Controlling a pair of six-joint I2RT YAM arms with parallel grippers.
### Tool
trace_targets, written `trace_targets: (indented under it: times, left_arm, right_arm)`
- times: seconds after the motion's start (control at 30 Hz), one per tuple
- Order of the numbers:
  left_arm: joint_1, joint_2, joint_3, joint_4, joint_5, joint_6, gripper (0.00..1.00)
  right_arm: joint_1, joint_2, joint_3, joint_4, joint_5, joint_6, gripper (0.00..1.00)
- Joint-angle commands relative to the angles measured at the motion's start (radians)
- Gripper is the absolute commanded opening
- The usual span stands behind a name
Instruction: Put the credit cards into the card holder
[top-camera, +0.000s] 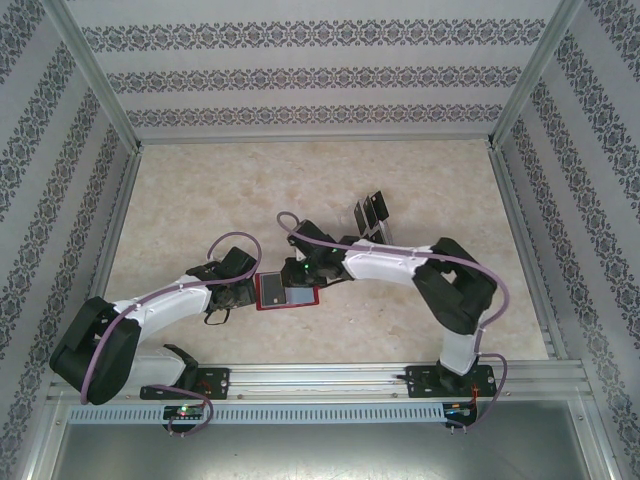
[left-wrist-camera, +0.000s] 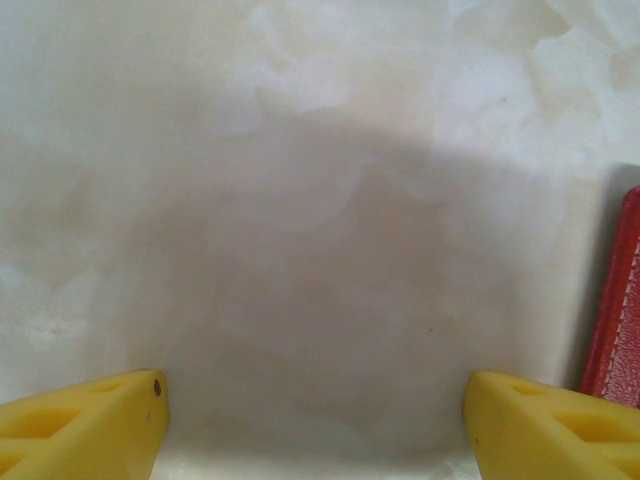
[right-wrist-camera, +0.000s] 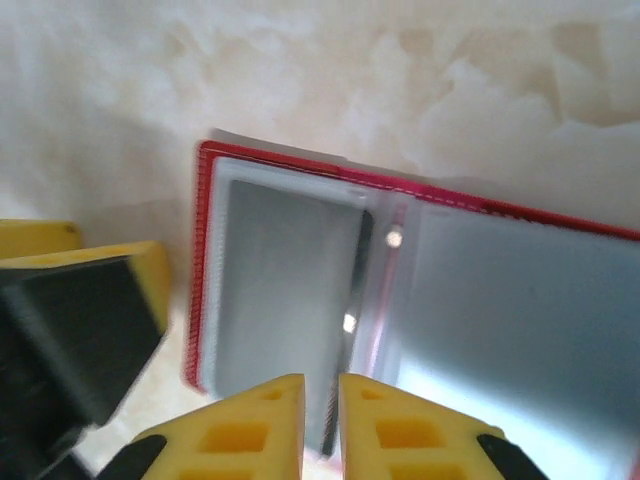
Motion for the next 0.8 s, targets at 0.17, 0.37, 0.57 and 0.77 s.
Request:
trace_targets:
  times: [0.17,0.37,0.57,0.77]
  left_arm:
    - [-0.013,0.039,-0.021,0.141,0.099,0.025,0.78]
    - [-0.013,0.044,-0.019,0.141,0.098,0.029,0.78]
    - [-0.012,0.053,-0.018,0.143,0.100,0.028,0.78]
    - [-0.012,0.056,-0.019,0.148,0.100,0.027,0.78]
  right_arm:
    - [-0.027,-0.092,-0.110,-0.046,0.066,-0.012,0.43]
    - [-0.025,-0.064,-0.132,-0.012,0.059,0.000,0.42]
    - [-0.023,-0.027,-0.128,0.005,0.049,0.002,0.42]
    - [-0.022,0.016,-0.112,0.020,0.019,0.007,0.43]
